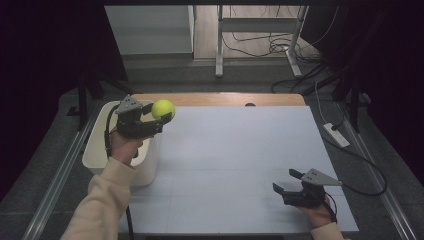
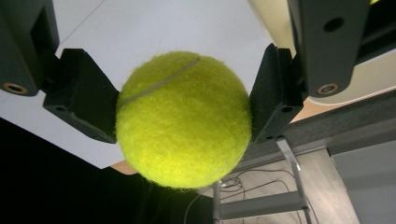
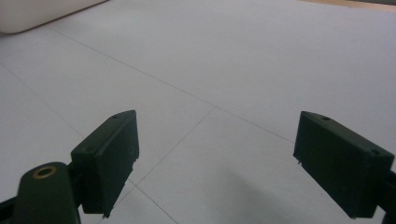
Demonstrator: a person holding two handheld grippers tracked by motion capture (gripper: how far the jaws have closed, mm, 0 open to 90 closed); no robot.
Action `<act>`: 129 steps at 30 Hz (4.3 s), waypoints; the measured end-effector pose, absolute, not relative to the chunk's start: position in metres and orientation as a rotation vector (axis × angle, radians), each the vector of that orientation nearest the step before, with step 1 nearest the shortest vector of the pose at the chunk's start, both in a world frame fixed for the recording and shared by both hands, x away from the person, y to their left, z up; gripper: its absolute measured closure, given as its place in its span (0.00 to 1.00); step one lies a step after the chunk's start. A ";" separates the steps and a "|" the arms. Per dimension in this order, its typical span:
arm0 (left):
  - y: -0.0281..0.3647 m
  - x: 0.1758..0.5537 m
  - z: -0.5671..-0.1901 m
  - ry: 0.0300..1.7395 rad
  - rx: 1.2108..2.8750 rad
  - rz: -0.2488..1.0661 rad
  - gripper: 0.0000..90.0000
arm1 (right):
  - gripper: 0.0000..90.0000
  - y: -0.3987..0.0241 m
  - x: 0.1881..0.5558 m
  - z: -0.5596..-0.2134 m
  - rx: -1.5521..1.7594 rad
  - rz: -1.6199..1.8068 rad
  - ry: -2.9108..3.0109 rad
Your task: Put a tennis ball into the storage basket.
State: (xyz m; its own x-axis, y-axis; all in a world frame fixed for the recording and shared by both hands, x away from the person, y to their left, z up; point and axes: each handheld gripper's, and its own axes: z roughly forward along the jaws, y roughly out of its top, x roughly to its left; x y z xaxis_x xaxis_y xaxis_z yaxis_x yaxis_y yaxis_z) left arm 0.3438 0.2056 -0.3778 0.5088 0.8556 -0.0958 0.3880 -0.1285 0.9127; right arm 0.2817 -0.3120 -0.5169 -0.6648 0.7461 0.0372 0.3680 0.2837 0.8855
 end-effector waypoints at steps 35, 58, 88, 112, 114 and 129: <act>0.267 0.323 -0.388 1.216 1.686 0.639 0.31 | 0.16 -0.310 0.281 -0.516 1.004 1.342 2.174; 0.292 0.315 -0.396 1.299 1.699 0.660 0.31 | 0.16 -0.309 0.282 -0.517 1.002 1.337 2.178; 0.284 0.313 -0.400 1.258 1.666 0.616 0.13 | 0.16 -0.309 0.281 -0.516 1.001 1.334 2.177; 0.255 0.302 -0.396 1.129 1.680 0.521 0.14 | 0.16 -0.310 0.281 -0.517 1.000 1.334 2.175; 0.250 0.301 -0.396 1.098 1.699 0.501 0.14 | 0.16 -0.310 0.280 -0.516 1.001 1.334 2.174; 0.211 0.281 -0.407 0.929 1.746 0.409 0.14 | 0.16 -0.312 0.278 -0.516 1.004 1.330 2.168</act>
State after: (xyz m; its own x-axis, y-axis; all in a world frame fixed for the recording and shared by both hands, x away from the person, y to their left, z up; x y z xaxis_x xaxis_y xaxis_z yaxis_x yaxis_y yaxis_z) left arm 0.2809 0.2106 -0.4065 0.6375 0.7530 -0.1634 0.3876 -0.1301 0.9126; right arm 0.2780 -0.3116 -0.5160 -0.6596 0.7511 0.0288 0.3662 0.2876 0.8850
